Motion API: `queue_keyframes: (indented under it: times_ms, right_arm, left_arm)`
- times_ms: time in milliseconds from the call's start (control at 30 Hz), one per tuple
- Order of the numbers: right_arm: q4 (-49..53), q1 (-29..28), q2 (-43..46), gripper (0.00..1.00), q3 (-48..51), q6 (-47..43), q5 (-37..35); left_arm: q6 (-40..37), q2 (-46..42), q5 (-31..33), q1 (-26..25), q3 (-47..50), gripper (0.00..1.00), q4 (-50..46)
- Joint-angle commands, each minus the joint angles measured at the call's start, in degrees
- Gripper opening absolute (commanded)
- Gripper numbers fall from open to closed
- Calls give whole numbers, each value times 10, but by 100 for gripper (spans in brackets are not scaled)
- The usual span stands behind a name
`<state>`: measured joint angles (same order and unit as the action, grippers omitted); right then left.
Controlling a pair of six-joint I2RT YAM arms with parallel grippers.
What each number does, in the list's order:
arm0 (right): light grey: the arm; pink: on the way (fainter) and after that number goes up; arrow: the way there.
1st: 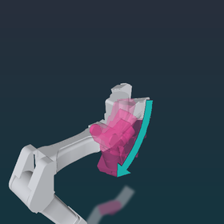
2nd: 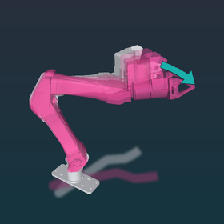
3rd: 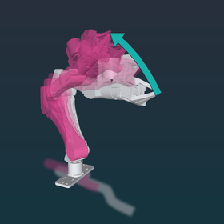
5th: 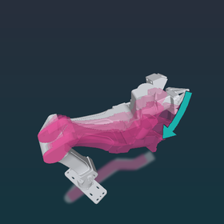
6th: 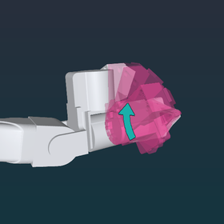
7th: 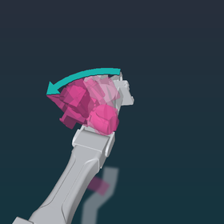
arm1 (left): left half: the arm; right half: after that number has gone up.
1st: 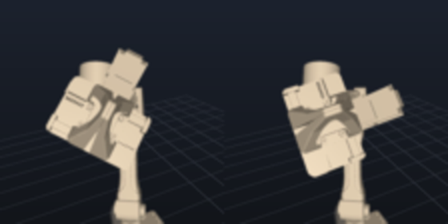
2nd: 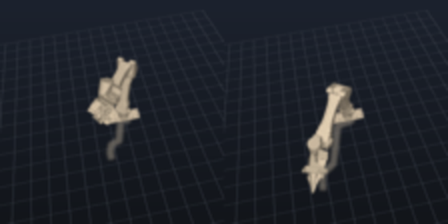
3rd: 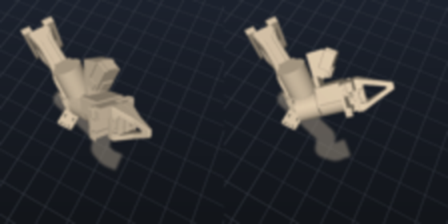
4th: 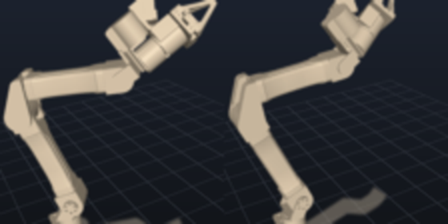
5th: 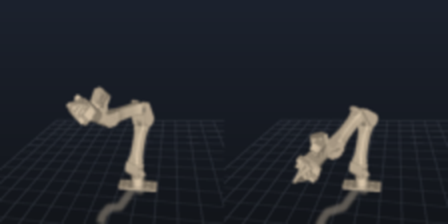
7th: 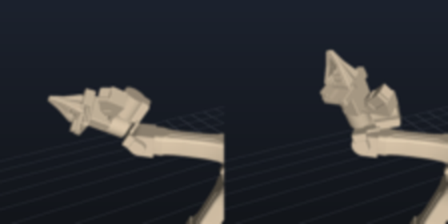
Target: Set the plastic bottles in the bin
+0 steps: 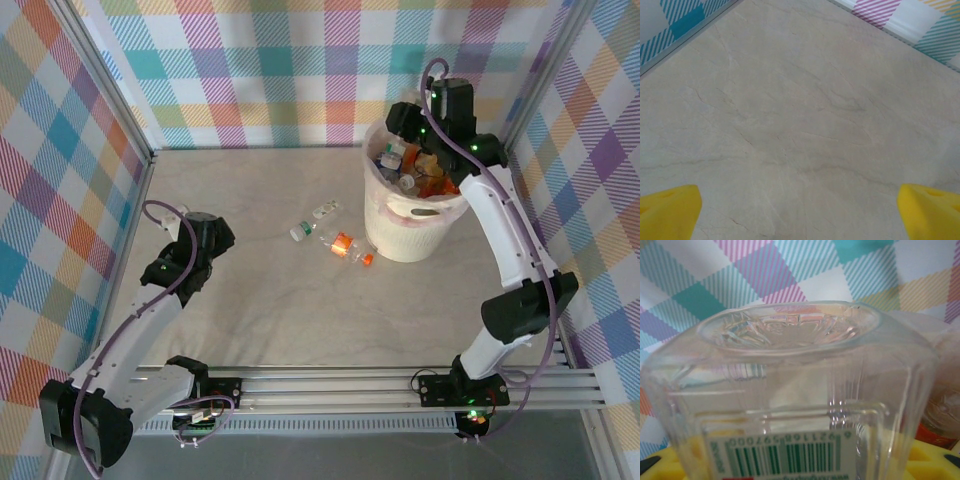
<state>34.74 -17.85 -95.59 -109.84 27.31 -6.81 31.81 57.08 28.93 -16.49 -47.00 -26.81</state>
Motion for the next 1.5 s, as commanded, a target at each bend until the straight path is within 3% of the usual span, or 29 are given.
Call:
queue_keyframes:
  times_ms: [0, 500, 867, 1100, 1267, 1467]
  right_arm:
    - [-9, 7, -7, 47, -8, 27, -2]
    - [-1, 21, -17, 55, 49, 49, -34]
    - [13, 23, 9, 78, 82, 41, -87]
    - [12, 22, 53, 87, 117, 32, -117]
    - [17, 22, 85, 100, 135, 18, -130]
    - [61, 21, 117, 100, 139, -7, -110]
  left_arm:
    - [-13, 2, -5, 8, -12, 100, 9]
    - [-12, 10, -12, 8, -16, 100, 7]
    - [-7, 14, -19, 8, -17, 100, 15]
    - [-5, 23, -33, 8, -20, 100, 23]
    - [-13, 26, -46, 8, -23, 100, 32]
    - [-43, 45, -102, 8, -33, 100, 63]
